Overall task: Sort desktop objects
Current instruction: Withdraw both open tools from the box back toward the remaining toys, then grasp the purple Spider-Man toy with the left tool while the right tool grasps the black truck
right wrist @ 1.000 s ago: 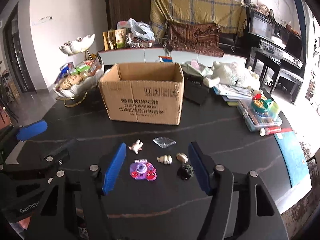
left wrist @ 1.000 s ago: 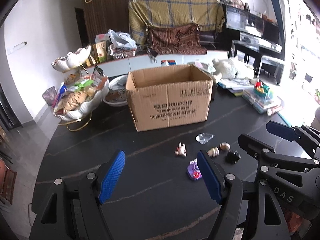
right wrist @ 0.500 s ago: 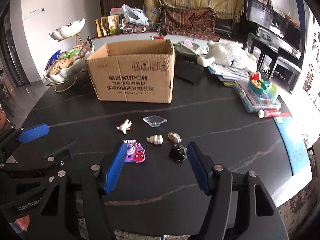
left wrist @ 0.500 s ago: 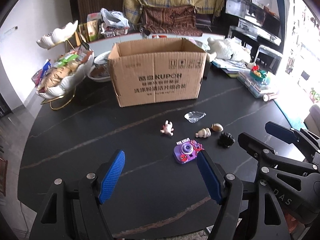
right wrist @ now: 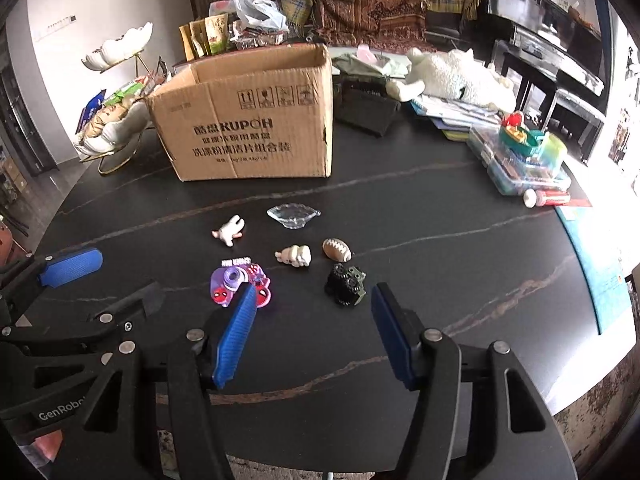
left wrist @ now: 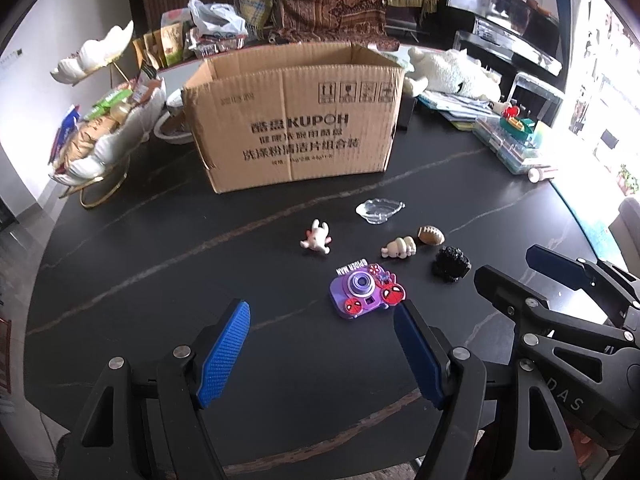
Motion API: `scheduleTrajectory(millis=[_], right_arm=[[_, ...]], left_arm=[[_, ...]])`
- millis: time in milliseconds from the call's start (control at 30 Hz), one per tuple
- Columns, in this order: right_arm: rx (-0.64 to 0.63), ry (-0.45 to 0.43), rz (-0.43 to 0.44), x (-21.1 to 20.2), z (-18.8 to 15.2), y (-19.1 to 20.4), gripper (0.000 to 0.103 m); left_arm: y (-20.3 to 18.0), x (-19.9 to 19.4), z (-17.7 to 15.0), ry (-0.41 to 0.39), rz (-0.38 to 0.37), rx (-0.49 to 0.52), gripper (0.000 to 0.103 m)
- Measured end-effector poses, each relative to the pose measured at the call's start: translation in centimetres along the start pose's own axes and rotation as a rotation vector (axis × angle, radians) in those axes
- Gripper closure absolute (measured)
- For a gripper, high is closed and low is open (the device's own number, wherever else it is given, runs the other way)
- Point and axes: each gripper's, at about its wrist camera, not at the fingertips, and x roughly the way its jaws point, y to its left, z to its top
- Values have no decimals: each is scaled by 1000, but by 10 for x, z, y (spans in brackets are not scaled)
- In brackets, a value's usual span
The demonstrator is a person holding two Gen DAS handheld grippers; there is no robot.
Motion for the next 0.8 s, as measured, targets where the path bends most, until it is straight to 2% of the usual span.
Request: scheduleTrajectory(millis=[800], right_arm=[[10, 96, 23, 52, -10, -19, 47]], left_arm=[[-11, 51, 0, 94, 10, 12, 32]])
